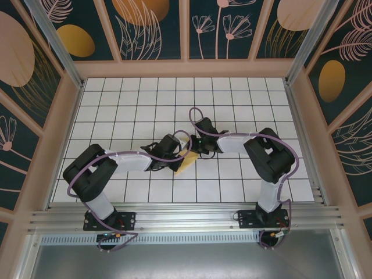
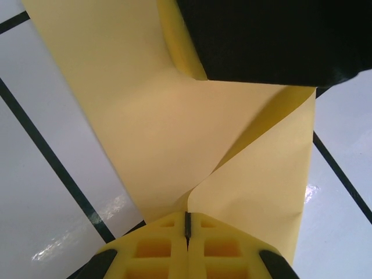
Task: Fold a paper plane with a square sheet of paper (pick it up from the middle)
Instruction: Third fold the triangle at the center of the table.
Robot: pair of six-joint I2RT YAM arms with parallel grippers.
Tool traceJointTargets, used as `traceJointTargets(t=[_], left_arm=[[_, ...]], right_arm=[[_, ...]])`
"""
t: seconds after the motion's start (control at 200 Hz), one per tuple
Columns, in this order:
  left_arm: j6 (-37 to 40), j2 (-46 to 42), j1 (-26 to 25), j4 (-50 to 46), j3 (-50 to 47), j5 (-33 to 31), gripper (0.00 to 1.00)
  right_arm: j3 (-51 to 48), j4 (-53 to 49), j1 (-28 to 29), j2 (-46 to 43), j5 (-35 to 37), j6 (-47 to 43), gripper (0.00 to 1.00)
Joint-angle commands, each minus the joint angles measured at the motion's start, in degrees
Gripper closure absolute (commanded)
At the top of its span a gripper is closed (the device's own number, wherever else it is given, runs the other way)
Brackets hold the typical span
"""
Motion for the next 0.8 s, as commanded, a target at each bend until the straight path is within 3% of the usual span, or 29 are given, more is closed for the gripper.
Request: traceJointTargets(t=[0.0, 0.505, 0.796], left_arm=[[1.4, -1.4, 0.3, 1.4, 0.1, -1.8, 0.94], [1.5, 1.3, 0.3, 1.2, -0.5, 3.5, 0.92], [1.2, 1.5, 0.3, 0.2, -0.4, 1.3, 0.93]], right_arm=[[-2.4, -5.0, 0.1, 2.2, 1.5, -0.3, 0.94], [-2.1, -5.0, 0.1, 2.2, 1.5, -0.1, 0.94], [-1.6, -5.2, 0.1, 2.1, 1.3, 0.0, 0.94]])
